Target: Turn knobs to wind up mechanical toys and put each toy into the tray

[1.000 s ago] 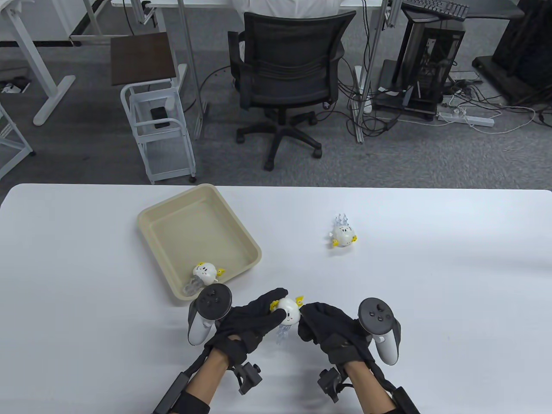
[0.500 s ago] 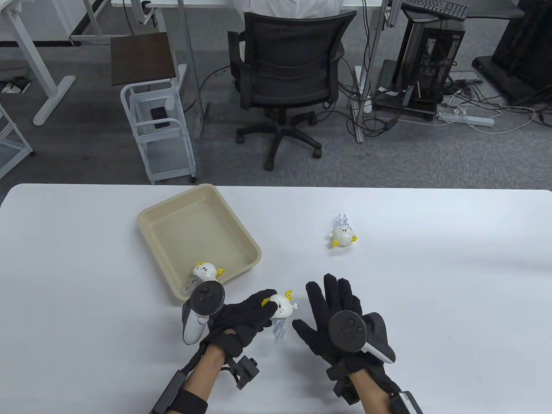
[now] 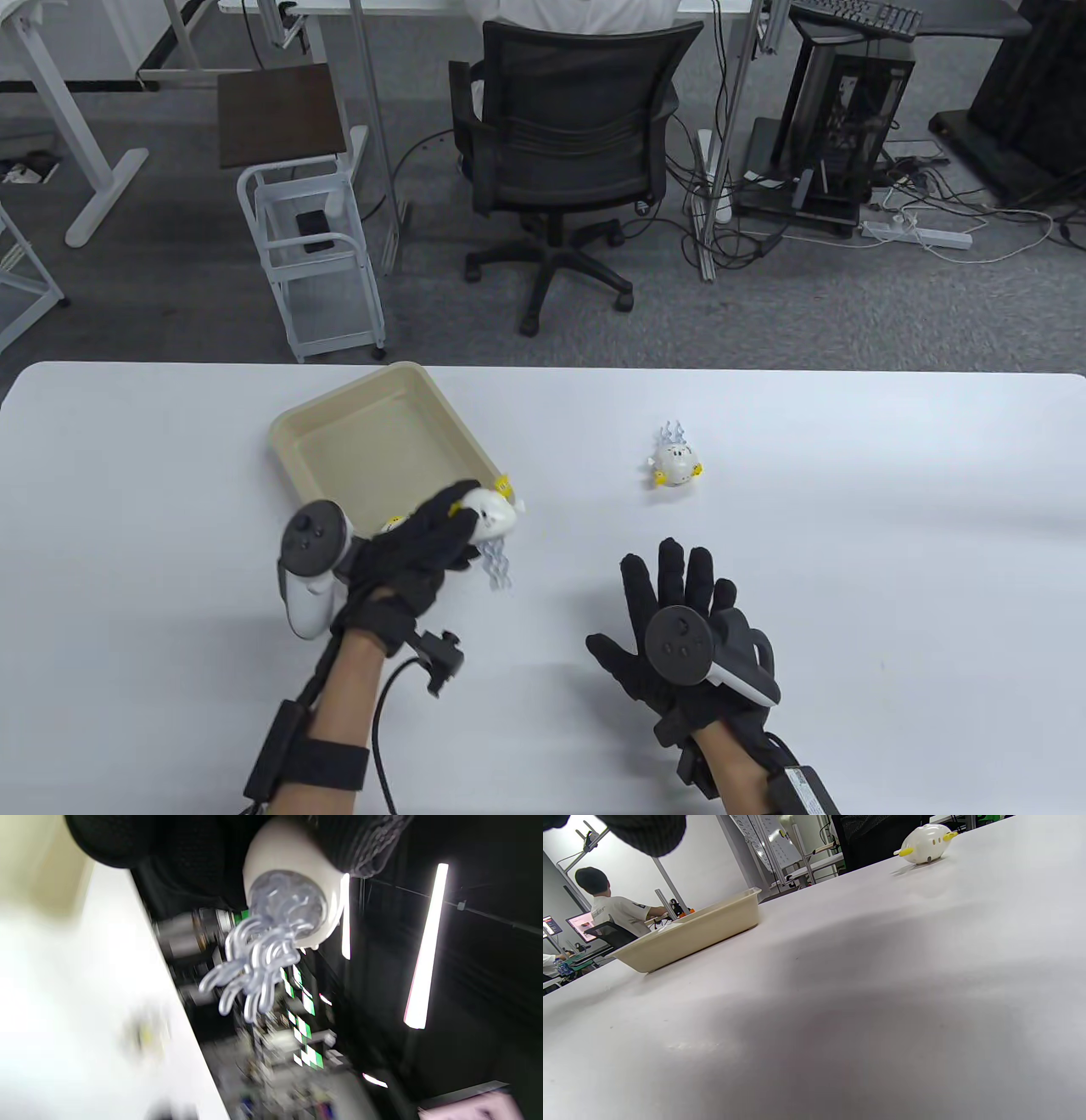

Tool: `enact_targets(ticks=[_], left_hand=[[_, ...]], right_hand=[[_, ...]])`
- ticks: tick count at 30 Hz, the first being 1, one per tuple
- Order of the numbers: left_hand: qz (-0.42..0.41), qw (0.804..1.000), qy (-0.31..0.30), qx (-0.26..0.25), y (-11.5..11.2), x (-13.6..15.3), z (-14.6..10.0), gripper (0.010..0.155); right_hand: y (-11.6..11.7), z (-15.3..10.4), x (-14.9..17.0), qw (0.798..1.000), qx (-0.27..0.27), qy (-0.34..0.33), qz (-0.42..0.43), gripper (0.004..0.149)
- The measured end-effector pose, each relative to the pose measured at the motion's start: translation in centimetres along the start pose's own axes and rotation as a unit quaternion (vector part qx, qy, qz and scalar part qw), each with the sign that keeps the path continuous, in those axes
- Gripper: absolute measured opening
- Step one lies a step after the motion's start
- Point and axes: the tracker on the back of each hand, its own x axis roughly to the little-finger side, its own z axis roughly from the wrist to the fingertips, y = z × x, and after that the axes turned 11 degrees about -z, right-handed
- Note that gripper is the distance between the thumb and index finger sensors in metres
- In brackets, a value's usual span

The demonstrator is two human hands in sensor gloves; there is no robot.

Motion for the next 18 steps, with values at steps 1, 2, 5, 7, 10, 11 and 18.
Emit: enact_targets(ticks=[1, 2, 5, 7, 10, 11, 18], left_hand=[[0.057, 0.998, 0.014, -0.035, 1.5, -0.9, 1.1, 0.070], [0.104, 0.993, 0.022, -0.050, 2.5, -1.5, 2.1, 0.069], [0.232, 0.966, 0.087, -0.073, 5.1, -1.2, 5.7, 0.069], [0.297, 0.943, 0.124, -0.079, 5.9, 0.5, 8.2, 0.069], [0.367, 0.909, 0.173, -0.092, 6.6, 3.7, 11.1, 0.069], [0.378, 0.900, 0.196, -0.092, 6.7, 5.2, 12.1, 0.069], [0.388, 0.875, 0.278, -0.078, 6.2, 10.7, 15.0, 0.072]], right_hand=[[0.0, 0.0, 0.1, 1.000, 0.002, 0.001, 0.001, 0.091], [-0.1, 0.0, 0.2, 1.000, 0.004, 0.003, 0.003, 0.091], [0.0, 0.0, 0.5, 1.000, 0.007, 0.008, 0.015, 0.091], [0.1, 0.1, 0.8, 0.999, 0.005, 0.010, 0.030, 0.091], [0.3, 0.2, 1.2, 0.999, 0.004, 0.018, 0.036, 0.091], [0.4, 0.2, 1.4, 0.999, 0.003, 0.020, 0.030, 0.091], [1.2, 0.6, 2.1, 0.999, -0.013, 0.035, 0.027, 0.091]])
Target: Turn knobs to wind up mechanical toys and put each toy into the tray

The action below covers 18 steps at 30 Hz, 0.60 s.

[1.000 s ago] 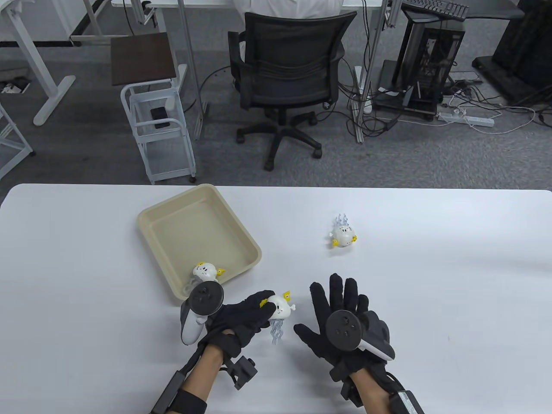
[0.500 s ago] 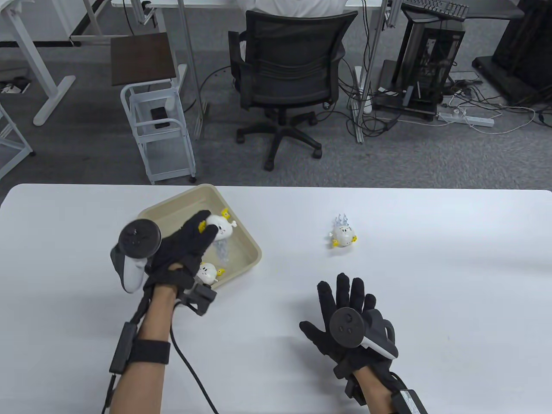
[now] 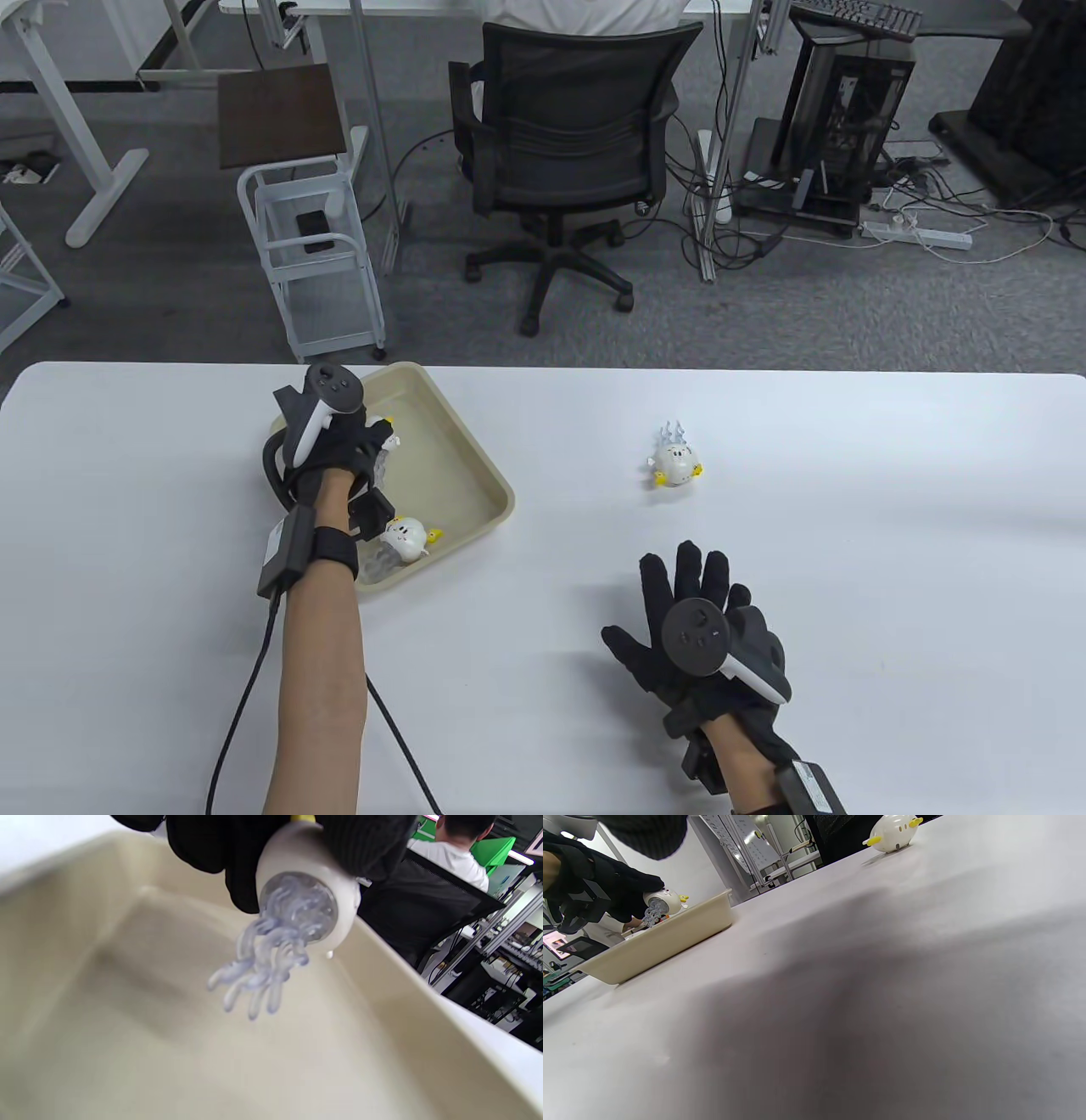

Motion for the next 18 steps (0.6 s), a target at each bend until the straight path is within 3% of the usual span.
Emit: enact_targets(ticks=[6, 10, 14, 18], left_hand=[[0.058, 0.998, 0.018, 0.029, -2.1, 0.0, 0.8, 0.074], [0.076, 0.996, 0.026, 0.046, -2.0, 0.1, 0.2, 0.071], [0.022, 0.996, -0.048, 0.068, -0.1, 0.6, -4.0, 0.078], [-0.033, 0.988, -0.125, 0.082, 2.0, 1.6, -10.9, 0.084]], right_hand=[[0.0, 0.0, -0.2, 1.000, 0.000, -0.001, 0.004, 0.091], [-0.2, -0.2, -0.6, 1.000, 0.008, -0.006, 0.004, 0.091], [-0.5, -0.4, -0.9, 1.000, 0.024, -0.008, 0.014, 0.090], [-0.9, -0.5, -1.0, 0.999, 0.032, -0.011, 0.011, 0.090]])
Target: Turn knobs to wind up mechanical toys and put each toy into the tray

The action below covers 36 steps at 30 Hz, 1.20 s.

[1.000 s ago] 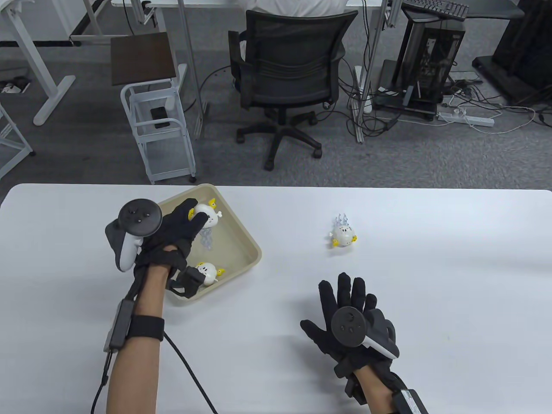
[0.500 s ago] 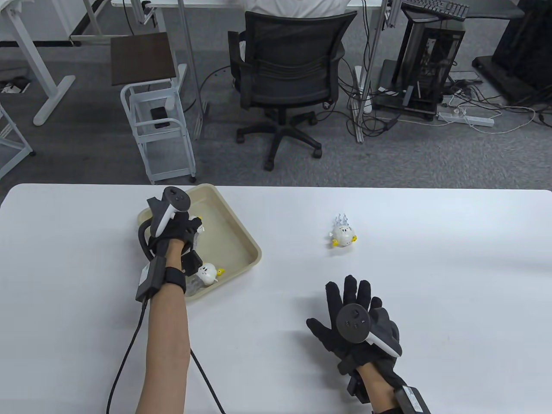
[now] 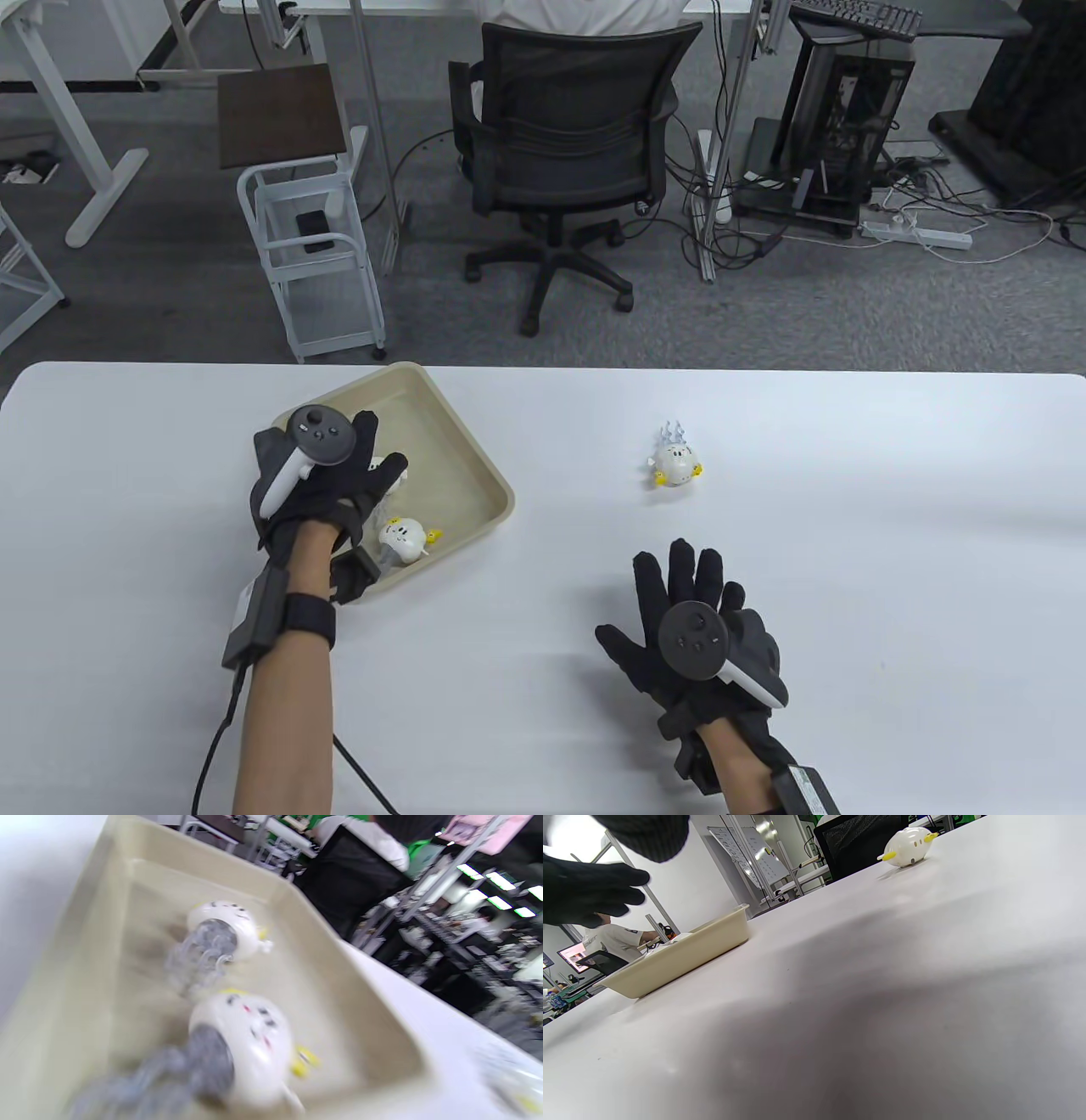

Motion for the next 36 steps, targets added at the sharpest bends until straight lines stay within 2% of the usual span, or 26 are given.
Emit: enact_targets(ticks=[4, 6, 9, 12, 15, 21, 25, 30, 32, 33, 36], left_hand=[[0.067, 0.997, -0.044, 0.010, -1.7, -0.1, -6.7, 0.090], [0.090, 0.995, -0.050, 0.014, -3.0, 0.5, -9.2, 0.091], [0.089, 0.994, -0.060, 0.013, -5.2, 1.6, -11.4, 0.092], [0.109, 0.992, -0.061, 0.019, -7.3, 2.7, -11.8, 0.094], [0.132, 0.989, -0.062, 0.033, -9.1, 3.7, -11.1, 0.094], [0.146, 0.986, -0.057, 0.054, -9.7, 3.3, -10.3, 0.094], [0.137, 0.987, -0.069, 0.055, -9.9, 3.0, -10.3, 0.094], [0.125, 0.987, -0.074, 0.063, -10.7, 3.2, -10.5, 0.093], [0.129, 0.987, -0.070, 0.066, -10.9, 3.2, -10.7, 0.093], [0.130, 0.987, -0.072, 0.066, -11.0, 3.2, -10.8, 0.093], [0.143, 0.985, -0.072, 0.065, -11.0, 3.1, -10.9, 0.093]], right_hand=[[0.0, 0.0, -0.1, 1.000, 0.002, -0.004, -0.002, 0.090], [0.0, 0.0, -0.2, 1.000, 0.002, -0.006, -0.004, 0.090], [0.2, 0.1, -0.4, 1.000, -0.001, -0.009, -0.009, 0.089], [0.4, 0.0, -0.6, 1.000, -0.007, -0.011, -0.012, 0.090], [0.8, 0.1, -0.7, 1.000, -0.014, -0.009, -0.011, 0.090], [0.7, 0.8, -0.1, 1.000, -0.024, 0.008, -0.006, 0.090], [-2.2, 4.1, 1.8, 0.998, -0.018, 0.052, -0.040, 0.091], [-6.6, 11.0, 5.3, 0.989, -0.020, 0.129, -0.073, 0.090], [-6.8, 14.0, 6.4, 0.985, -0.029, 0.146, -0.084, 0.090], [-6.3, 15.7, 6.9, 0.980, -0.055, 0.159, -0.103, 0.090], [-4.2, 18.7, 7.7, 0.962, -0.101, 0.199, -0.158, 0.092]])
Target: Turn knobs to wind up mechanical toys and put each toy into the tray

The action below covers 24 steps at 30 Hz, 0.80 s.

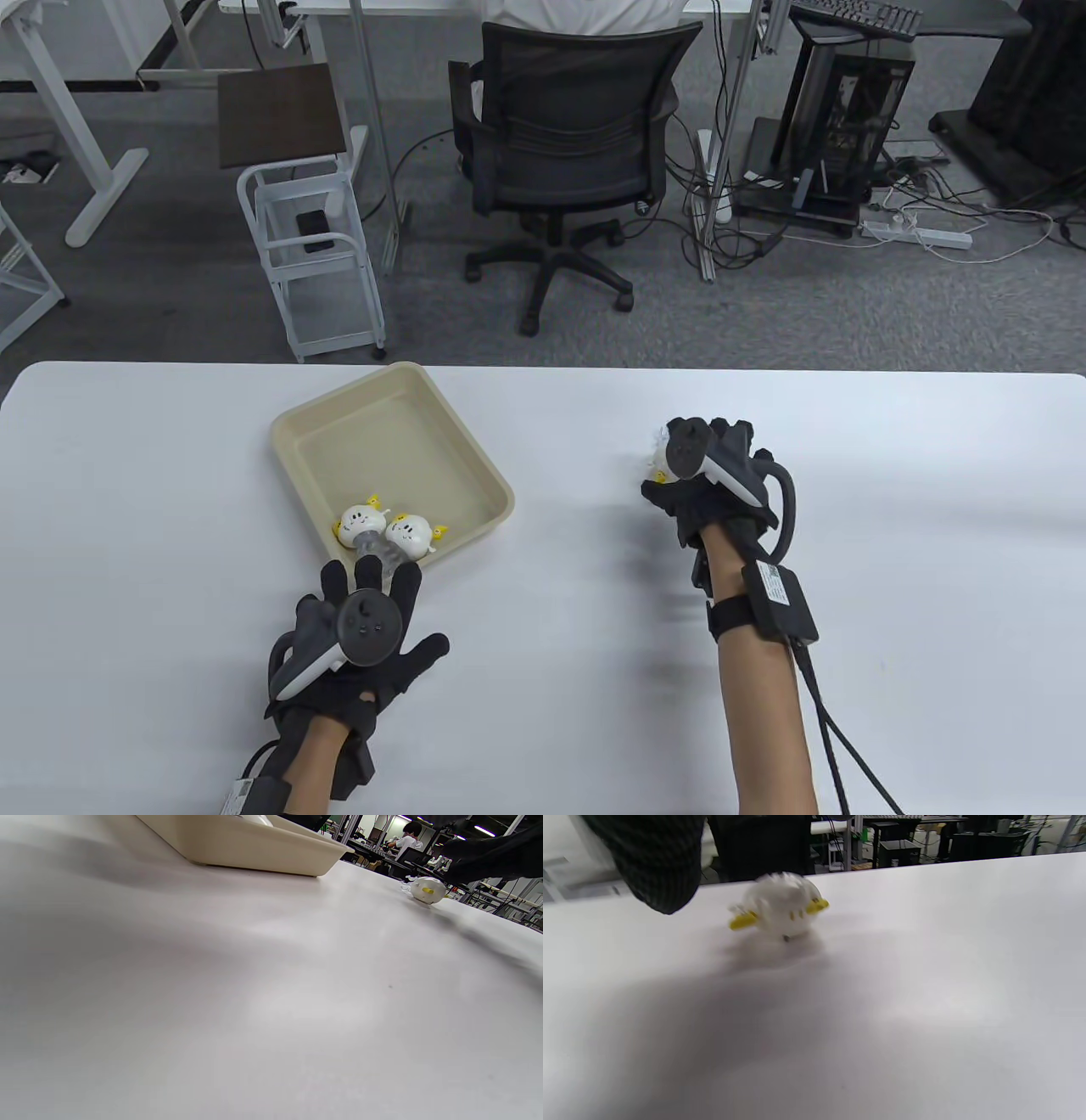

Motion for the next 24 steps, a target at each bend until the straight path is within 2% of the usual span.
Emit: enact_targets(ticks=[4, 7, 9, 12, 16, 18, 20, 21, 22, 23, 24], left_hand=[[0.001, 1.000, 0.003, 0.002, -0.1, 0.2, 0.1, 0.093], [0.003, 1.000, 0.007, 0.003, -0.2, 0.4, 0.2, 0.093], [0.004, 1.000, 0.009, 0.002, -0.2, 0.4, 0.3, 0.093], [0.004, 1.000, 0.008, 0.001, -0.1, 0.4, 0.3, 0.093], [-0.003, 1.000, -0.003, -0.005, 0.0, 0.3, 0.2, 0.093], [-0.013, 1.000, -0.025, -0.011, 0.0, 0.2, 0.1, 0.092], [-0.020, 0.999, -0.039, -0.022, 0.0, 0.0, 0.1, 0.091], [-0.025, 0.998, -0.047, -0.024, 0.0, -0.1, 0.1, 0.091], [-0.035, 0.997, -0.062, -0.026, 0.0, -0.4, 0.0, 0.091], [-0.041, 0.996, -0.075, -0.029, -0.1, -0.6, -0.1, 0.091], [-0.053, 0.993, -0.099, -0.032, -0.1, -1.1, -0.2, 0.091]], right_hand=[[1.4, 2.3, -0.5, 1.000, -0.008, 0.005, 0.028, 0.092], [1.5, 2.8, -0.9, 0.999, -0.008, -0.005, 0.042, 0.087], [1.5, 2.7, -1.1, 0.999, 0.015, -0.004, 0.040, 0.084], [0.9, 2.1, -1.1, 0.999, 0.037, -0.005, 0.016, 0.083], [-2.0, -1.2, -0.6, 0.987, 0.128, -0.055, 0.074, 0.082], [-3.9, -4.2, -0.2, 0.970, 0.180, -0.093, 0.134, 0.082], [-5.1, -7.6, 0.1, 0.944, 0.202, -0.133, 0.222, 0.082], [-5.4, -9.0, 0.1, 0.931, 0.205, -0.152, 0.261, 0.082], [-5.2, -10.9, 0.0, 0.909, 0.201, -0.180, 0.319, 0.082], [-4.8, -12.1, -0.1, 0.892, 0.197, -0.194, 0.356, 0.082], [-3.9, -13.7, -0.4, 0.868, 0.182, -0.209, 0.412, 0.082]])
